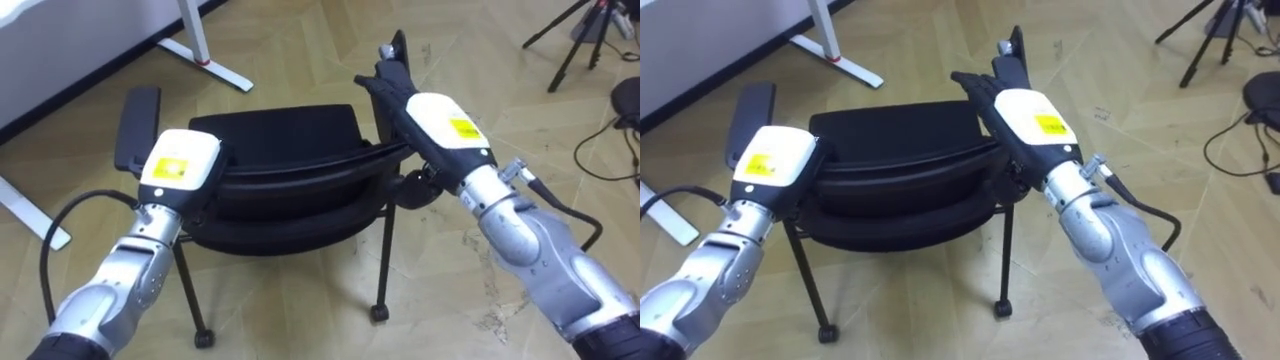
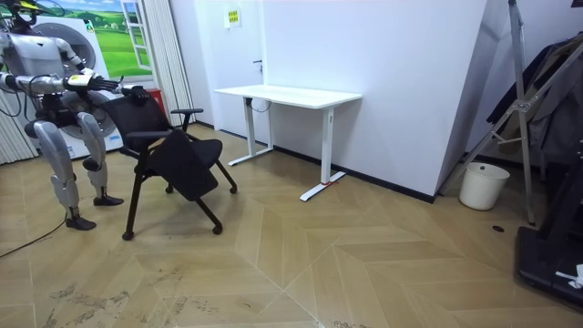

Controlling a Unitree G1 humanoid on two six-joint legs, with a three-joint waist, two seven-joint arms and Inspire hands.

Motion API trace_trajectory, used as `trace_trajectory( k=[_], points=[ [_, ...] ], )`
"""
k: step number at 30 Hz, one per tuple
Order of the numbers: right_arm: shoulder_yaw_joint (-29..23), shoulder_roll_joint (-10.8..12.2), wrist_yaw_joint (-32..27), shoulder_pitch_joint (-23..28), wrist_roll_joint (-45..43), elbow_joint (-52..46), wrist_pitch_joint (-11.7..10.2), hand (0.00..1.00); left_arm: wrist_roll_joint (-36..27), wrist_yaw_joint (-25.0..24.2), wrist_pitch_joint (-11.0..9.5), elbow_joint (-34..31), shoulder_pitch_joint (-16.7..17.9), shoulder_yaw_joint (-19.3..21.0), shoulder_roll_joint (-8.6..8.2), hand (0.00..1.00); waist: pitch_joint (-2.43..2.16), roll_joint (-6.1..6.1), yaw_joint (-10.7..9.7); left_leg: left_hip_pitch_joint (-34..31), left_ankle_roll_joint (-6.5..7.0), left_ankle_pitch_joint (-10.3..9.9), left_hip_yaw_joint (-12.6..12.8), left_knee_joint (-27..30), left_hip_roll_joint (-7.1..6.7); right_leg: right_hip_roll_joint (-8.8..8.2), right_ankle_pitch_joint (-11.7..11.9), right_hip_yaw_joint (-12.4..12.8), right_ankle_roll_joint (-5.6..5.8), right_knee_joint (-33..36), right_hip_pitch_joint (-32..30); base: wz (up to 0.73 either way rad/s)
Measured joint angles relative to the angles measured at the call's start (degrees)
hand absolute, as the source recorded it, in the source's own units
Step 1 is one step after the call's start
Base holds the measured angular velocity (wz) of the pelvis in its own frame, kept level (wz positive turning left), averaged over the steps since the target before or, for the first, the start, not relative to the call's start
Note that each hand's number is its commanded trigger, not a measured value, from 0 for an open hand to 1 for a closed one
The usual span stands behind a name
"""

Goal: Push chair

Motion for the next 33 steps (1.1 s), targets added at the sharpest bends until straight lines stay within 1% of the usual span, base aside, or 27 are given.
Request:
trace_trajectory(
  k=[4, 8, 12, 16, 21, 24, 26, 29, 33],
  points=[
    [0.70, 0.00, 0.95, -0.03, -0.81, 1.30, 0.01, 0.00, 0.29, -0.82, 0.09, 0.15, -1.03, -0.92, -0.47, 1.00, -0.05, -0.35, 0.92, -0.04, 0.00, 0.00, -0.27, 0.01, -0.03, -0.03, 0.09, -0.49, -0.03, -0.91, 0.57, 0.05],
    [2.13, 0.01, 2.08, -1.00, -3.13, 5.53, 0.08, 0.00, 0.48, -0.88, 0.05, 0.17, -1.52, -1.49, -0.80, 1.00, -0.03, -0.31, 1.17, -0.16, 0.00, 0.00, -0.74, 0.01, -0.04, -0.05, 0.09, -0.82, -0.02, -0.93, 0.65, 0.04],
    [2.11, 0.03, 2.75, -1.08, -6.32, 7.84, 0.14, 0.00, 0.78, -0.99, -0.03, 0.16, -1.73, -1.64, -1.17, 1.00, 0.00, -0.18, 1.69, -0.19, 0.00, 0.00, -1.27, -0.01, -0.05, -0.07, 0.09, -1.07, -0.02, -0.94, 0.70, 0.03],
    [2.54, 0.30, 2.58, -2.69, -7.69, 10.65, -0.62, 0.00, 0.83, -1.67, 0.14, 0.17, -1.77, -1.73, -1.16, 1.00, 0.02, -0.14, 1.28, 0.06, 0.00, 0.00, -1.83, -0.01, -0.14, -0.09, 0.10, -1.44, -0.01, -1.74, 1.66, 0.06],
    [3.84, 0.38, 0.42, -3.24, -9.53, 12.72, -0.75, 0.00, 0.55, -1.98, 0.09, 0.63, -1.77, -2.14, -1.14, 1.00, 0.09, -0.05, 0.83, 0.80, 0.00, 0.00, -2.96, -0.08, -0.17, -0.08, 0.11, -2.03, 0.01, -2.06, 2.79, 0.07],
    [4.59, 0.42, -1.42, -4.75, -12.14, 15.55, -1.35, 0.00, 0.40, -2.03, -0.34, 2.04, -2.92, -2.69, -1.16, 1.00, 0.13, 0.00, 0.80, 0.82, 0.00, 0.00, -3.06, -0.08, -0.24, -0.16, 0.11, -2.14, 0.01, -2.06, 2.93, 0.03],
    [5.32, 0.66, -2.64, -6.32, -14.53, 18.34, -1.32, 0.00, 0.39, -2.15, -0.44, 2.96, -3.66, -3.08, -1.36, 1.00, 0.17, -0.03, 0.81, 0.83, 0.00, 0.00, -3.22, -0.08, -0.36, -0.25, 0.11, -2.17, 0.02, -2.09, 3.03, 0.04],
    [5.40, 1.30, -4.31, -6.69, -17.88, 20.01, -1.06, 0.00, 0.41, -2.95, -0.59, 3.04, -4.09, -3.14, -1.76, 1.00, 0.21, -0.05, 0.69, 0.75, 0.01, 0.01, -3.97, -0.07, -0.57, -0.36, 0.18, -2.70, 0.17, -2.78, 3.58, 0.10],
    [5.34, 1.73, -5.38, -6.97, -18.60, 21.11, -0.77, 0.00, 0.48, -3.16, -0.97, 2.96, -4.29, -3.15, -1.99, 1.00, 0.22, -0.04, 0.83, 0.61, 0.02, 0.01, -4.45, -0.06, -0.61, -0.39, 0.18, -3.15, 0.18, -2.85, 3.62, 0.07]
  ],
)
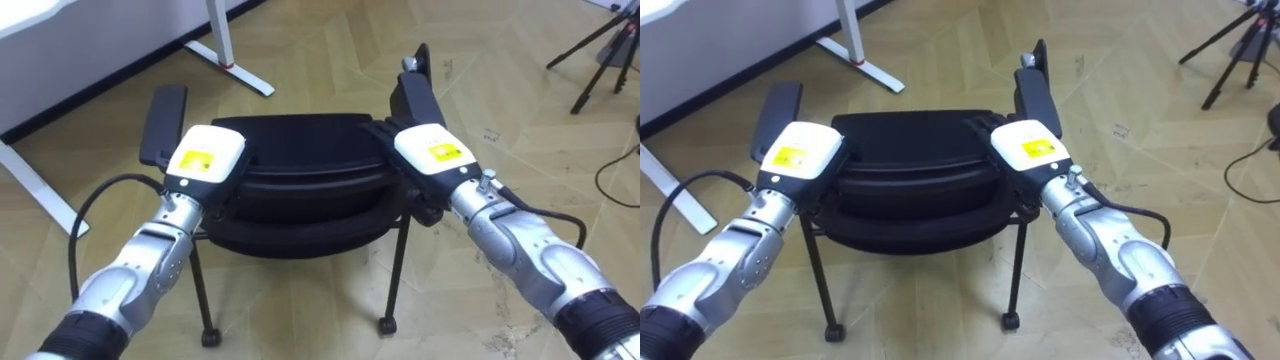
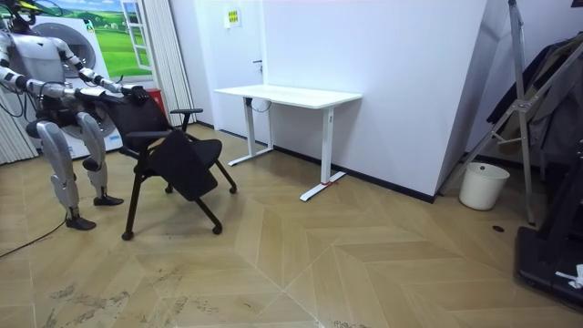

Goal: Push chair

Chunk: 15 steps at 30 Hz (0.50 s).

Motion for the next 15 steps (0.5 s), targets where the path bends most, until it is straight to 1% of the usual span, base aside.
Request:
trace_trajectory(
  k=[1, 2, 3, 8, 15],
  points=[
    [0.00, 0.00, -0.19, -0.02, -0.20, 0.11, 0.03, 0.00, 0.02, 0.02, -0.21, -0.02, -0.04, 0.00, 0.00, 1.00, 0.00, 0.01, -0.01, -0.09, 0.00, 0.00, -0.14, 0.00, 0.00, -0.01, 0.00, -0.20, 0.00, -0.03, 0.00, 0.06],
    [0.05, 0.00, -0.25, -0.02, -0.25, 0.12, 0.16, 0.53, 0.07, 0.02, -0.27, -0.05, -0.06, -0.08, 0.00, 1.00, 0.00, 0.01, -0.01, -0.13, 0.00, 0.00, -0.27, 0.00, 0.00, -0.02, 0.00, -0.29, 0.00, -0.05, 0.02, 0.06],
    [0.06, 0.00, -0.25, -0.02, -0.29, 0.12, 0.21, 1.00, 0.07, 0.02, -0.29, -0.07, -0.07, -0.12, 0.00, 1.00, 0.00, 0.01, -0.01, -0.14, 0.00, 0.00, -0.33, 0.00, 0.00, -0.02, 0.00, -0.33, 0.00, -0.06, 0.05, 0.04],
    [0.42, 0.04, -0.17, -0.16, -0.46, 0.18, 1.24, 1.00, 0.22, -0.17, -0.17, -0.32, -0.23, -0.31, -0.23, 1.00, 0.00, 0.00, 0.07, -0.36, 0.00, 0.00, -0.58, 0.07, -0.04, -0.07, 0.00, -0.58, 0.00, -0.10, 0.06, 0.02],
    [0.53, 0.24, -0.26, -0.83, -0.66, 1.31, 1.75, 1.00, 0.71, -0.43, -0.04, -0.58, -0.44, -0.37, -0.77, 1.00, 0.00, -0.01, 0.13, -0.72, 0.00, 0.00, -0.87, 0.18, -0.08, -0.12, 0.00, -0.85, 0.01, -0.11, -0.07, 0.01]
  ],
)
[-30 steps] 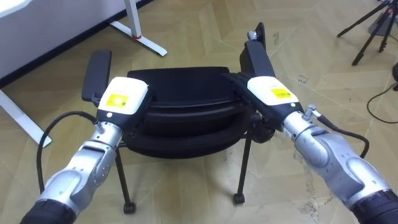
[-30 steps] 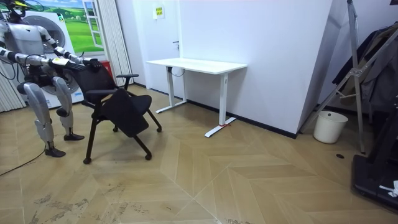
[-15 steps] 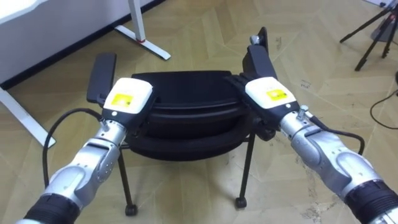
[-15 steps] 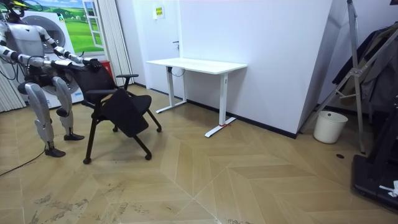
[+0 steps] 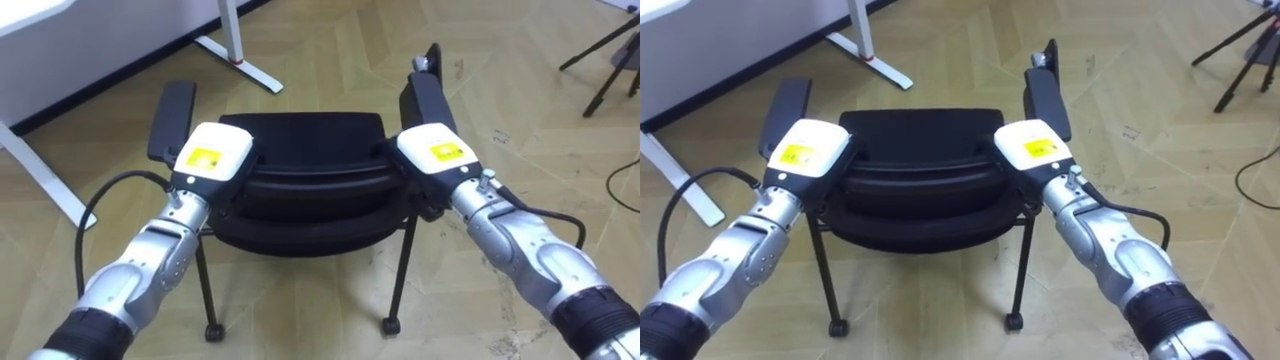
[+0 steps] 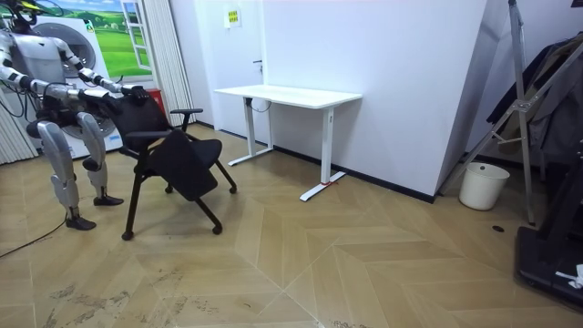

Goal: Push chair

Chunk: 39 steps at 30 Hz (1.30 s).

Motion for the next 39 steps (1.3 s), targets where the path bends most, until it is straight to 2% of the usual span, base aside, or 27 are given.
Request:
trace_trajectory(
  k=[3, 7, 22, 24, 27, 28, 30, 33, 35, 36, 38, 39],
  points=[
    [-0.30, 1.93, -0.96, -1.82, -0.03, 2.32, 2.16, 1.00, 0.14, 0.14, -0.50, -0.10, -0.25, -0.60, -0.32, 1.00, 0.06, 0.11, 0.15, -0.25, 0.02, 0.01, -0.49, 0.00, -0.18, -0.15, -0.06, -0.28, 0.10, -0.02, -0.02, 0.10],
    [-0.03, 1.29, -2.78, -1.45, -1.45, 2.87, 1.43, 1.00, 0.24, 0.17, -0.90, -0.12, -0.30, -0.74, -0.40, 1.00, 0.12, 0.33, 0.71, -0.23, 0.03, 0.02, -0.58, 0.00, -0.26, -0.21, -0.08, -0.12, 0.12, -0.01, 0.04, 0.01],
    [-0.09, 1.49, -3.50, -1.19, -1.72, 3.37, 1.30, 1.00, 0.38, 0.27, -1.17, 0.12, -0.33, -0.58, -0.52, 1.00, 0.13, 0.08, 1.30, 0.01, 0.03, 0.02, -0.65, 0.00, -0.23, -0.19, -0.10, -0.28, 0.17, -0.05, 0.32, 0.00],
    [-0.22, 1.89, -4.42, -1.35, -1.59, 4.48, 0.80, 1.00, 0.38, 0.56, -1.78, 0.85, -0.59, -0.54, -0.44, 1.00, 0.31, -0.23, 1.37, 0.30, 0.03, 0.02, -0.73, 0.05, -0.21, -0.18, -0.12, -0.38, 0.18, -0.03, 0.59, 0.00],
    [0.13, 2.84, -5.50, -3.10, -0.87, 8.40, -0.02, 1.00, 0.52, 0.57, -2.46, 2.91, -2.45, -0.82, -0.37, 1.00, 1.02, -1.33, 1.70, 0.84, 0.02, 0.01, -0.81, 0.42, -0.04, -0.11, -0.17, -0.88, 0.20, 0.02, 1.39, 0.05],
    [0.30, 3.17, -6.27, -3.81, -0.44, 10.03, -0.19, 1.00, 0.52, 0.80, -2.74, 4.55, -3.79, -1.25, -0.42, 1.00, 1.30, -1.77, 1.83, 0.54, 0.00, 0.00, -0.81, 1.25, -0.01, -0.12, -0.20, -0.87, 0.16, 0.16, 1.41, 0.05],
    [0.32, 3.72, -6.78, -5.24, -0.34, 12.19, -0.40, 1.00, 1.04, 1.11, -3.46, 7.03, -5.84, -1.31, -0.58, 1.00, 1.53, -2.18, 2.31, -1.14, -0.10, -0.07, -0.69, 3.47, 0.06, -0.24, -0.30, -1.06, -0.03, 0.82, 0.64, 0.02],
    [0.09, 3.73, -7.30, -6.34, -0.25, 13.86, -0.71, 1.00, 1.96, 2.04, -3.99, 9.90, -8.44, -1.26, -1.44, 1.00, 1.93, -2.79, 2.72, -4.87, -0.78, -0.79, -0.70, 8.75, 0.92, -0.07, -1.03, -2.06, -1.02, 3.52, -1.32, 0.15],
    [-0.05, 3.76, -7.43, -6.50, -0.07, 14.88, -1.21, 1.00, 1.97, 2.75, -4.93, 12.88, -10.13, -1.69, -1.95, 1.00, 2.18, -2.73, 2.59, -8.52, -1.10, -2.29, -0.65, 16.67, 2.01, 0.16, -3.09, -3.96, -1.79, 6.57, -1.73, 0.32],
    [-0.07, 3.85, -7.46, -6.49, -0.07, 15.09, -1.23, 1.00, 1.97, 2.86, -5.09, 13.46, -10.40, -1.72, -2.08, 1.00, 2.20, -2.71, 2.41, -9.77, -1.04, -2.52, -0.67, 19.01, 2.33, 0.16, -3.79, -4.51, -2.00, 7.66, -1.94, 0.46],
    [-0.78, 4.30, -7.76, -6.56, -0.44, 16.07, -1.30, 1.00, 1.97, 3.49, -5.10, 15.90, -11.48, -1.73, -3.08, 1.00, 2.71, -2.28, 1.44, -13.90, -1.05, -2.68, 0.01, 28.42, 4.00, 0.19, -6.87, -6.24, -2.78, 11.82, -2.38, 0.49],
    [-1.04, 4.31, -7.76, -6.56, -0.69, 16.20, -1.51, 1.00, 1.96, 3.63, -5.02, 16.28, -11.60, -1.72, -3.35, 1.00, 2.83, -2.09, 1.56, -14.81, -1.03, -2.66, 0.43, 30.71, 4.70, 0.15, -7.78, -6.25, -3.03, 13.10, -2.70, 0.27]
  ],
)
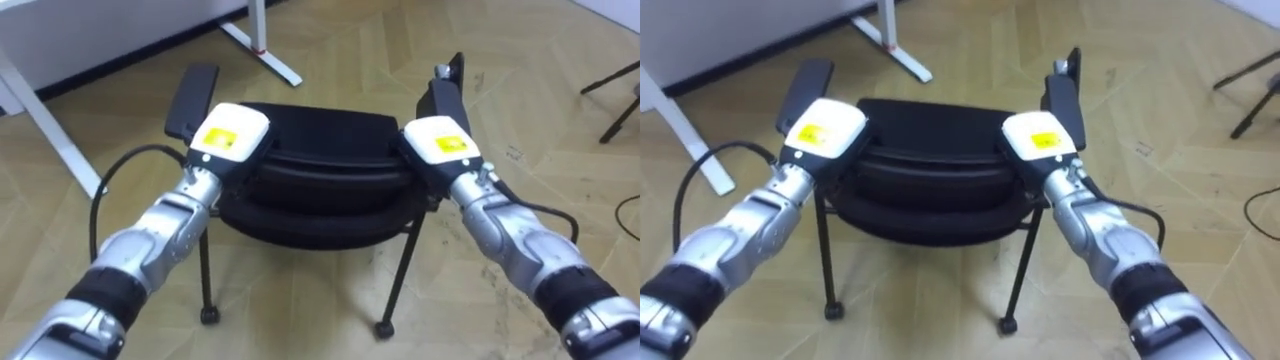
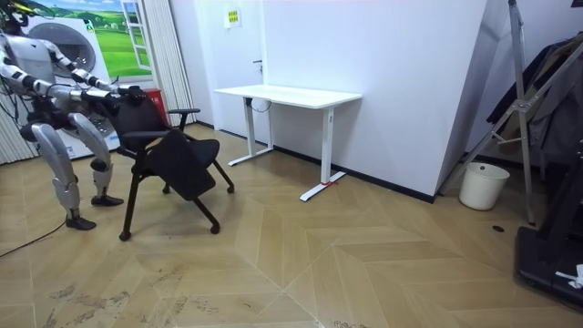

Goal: Push chair

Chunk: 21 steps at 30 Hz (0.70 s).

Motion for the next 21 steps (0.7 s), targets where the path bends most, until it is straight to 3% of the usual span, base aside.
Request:
trace_trajectory(
  k=[2, 4, 6, 7, 9, 10, 11, 13, 14, 18, 19, 21],
  points=[
    [-0.49, -0.12, 0.00, 0.17, -0.49, 0.18, -0.78, 1.00, -0.17, 0.44, -0.15, 0.70, -0.01, 0.06, -0.24, 1.00, 0.26, 0.79, -0.09, -3.88, 0.76, 0.97, 0.09, 7.75, 1.85, 0.34, -3.12, -1.26, -0.92, 4.39, -0.47, 0.26],
    [-0.53, 0.02, 0.04, 0.63, -0.44, 0.15, -0.79, 1.00, -0.23, 0.84, -0.24, 1.87, 0.01, 0.13, -0.75, 1.00, 0.38, 0.71, 0.12, -5.76, 1.11, 2.34, -0.20, 11.49, 2.08, 0.07, -4.64, -1.34, -1.52, 6.70, -0.40, 0.20],
    [-0.52, -0.31, 0.04, 0.63, -0.46, -0.08, -0.77, 1.00, -0.43, 1.02, -0.28, 2.03, 0.00, 0.14, -0.97, 1.00, 0.46, 0.72, 0.22, -8.63, 1.11, 2.15, -0.29, 10.60, 1.06, -0.12, -5.50, -1.58, -1.81, 8.06, -0.93, 0.01],
    [-0.59, -0.34, 0.02, 0.60, -0.45, -0.04, -0.62, 1.00, -0.48, 1.47, -0.29, 2.04, 0.01, 0.13, -1.06, 1.00, 0.14, 1.33, 0.65, -10.73, 1.20, 2.21, 0.40, 7.90, 0.53, -0.17, -5.88, -1.63, -2.12, 8.44, -1.23, -0.28],
    [-0.60, -0.44, 0.04, 0.63, -0.42, 0.15, -0.60, 1.00, -0.42, 1.62, -0.29, 2.02, 0.08, 0.11, -1.35, 1.00, 0.04, 1.20, 1.86, -12.31, 1.28, 2.62, 1.56, 0.50, -0.61, -0.42, -6.51, -1.54, -2.34, 8.71, -1.13, -0.29],
    [-0.65, -0.50, 0.04, 0.70, -0.44, 0.18, -0.53, 1.00, -0.32, 1.63, -0.28, 1.89, 0.08, 0.10, -1.47, 1.00, -0.05, 1.28, 2.16, -12.40, 1.45, 4.16, 2.05, -5.61, -1.31, -0.43, -7.51, -1.51, -1.59, 9.38, -1.20, -0.14],
    [-0.79, -0.52, -0.02, 0.77, -0.71, 0.14, -0.47, 1.00, -0.24, 1.65, -0.28, 1.66, 0.07, 0.10, -1.47, 1.00, -0.24, 1.37, 2.57, -12.68, 2.51, 6.19, 1.79, -9.03, -1.68, -0.48, -8.48, -1.33, -0.75, 9.96, -1.13, -0.14],
    [-1.17, -0.47, -0.26, 0.81, -0.86, 0.00, -0.30, 1.00, -0.02, 1.79, -0.26, 1.04, -0.08, 0.12, -1.27, 1.00, -0.93, 1.17, 2.90, -12.52, 3.28, 9.46, 1.92, -10.53, -2.59, -1.16, -8.95, -0.97, 0.24, 9.94, -1.24, -0.10],
    [-1.54, -0.53, -0.98, 0.79, -0.86, -0.21, -0.24, 1.00, 0.05, 1.83, -0.07, 0.30, -0.45, 0.12, -1.09, 1.00, -1.02, 0.64, 2.89, -12.45, 3.92, 10.10, 1.98, -10.87, -3.41, -1.71, -8.84, -0.82, 0.97, 9.88, -1.57, 0.00],
    [-1.83, -0.38, -2.77, 0.35, -0.40, -0.27, 0.48, 1.00, 0.07, 1.47, 0.35, -0.53, -1.52, 0.11, -0.82, 1.00, -1.38, -0.47, 3.67, -12.54, 6.00, 10.34, 2.12, -10.38, -5.73, -3.10, -9.38, 0.15, 2.35, 8.62, -1.03, -0.09],
    [-1.71, -0.67, -3.40, -0.06, -0.03, -0.20, 0.51, 1.00, 0.07, 1.36, 0.39, -0.46, -2.36, 0.04, -0.80, 1.00, -1.20, -0.85, 3.55, -12.72, 6.44, 9.54, 2.12, -9.80, -6.74, -3.82, -9.60, -0.52, 2.84, 8.17, -0.54, 0.15],
    [-1.63, -0.84, -4.45, -0.63, 0.13, -0.10, 0.70, 1.00, 0.04, 1.36, 0.56, -0.44, -3.29, 0.01, -0.80, 1.00, -1.23, -1.44, 3.59, -13.01, 6.92, 7.59, 2.37, -8.37, -7.49, -5.09, -10.28, -0.72, 3.73, 8.49, -0.28, 0.08]
  ],
)
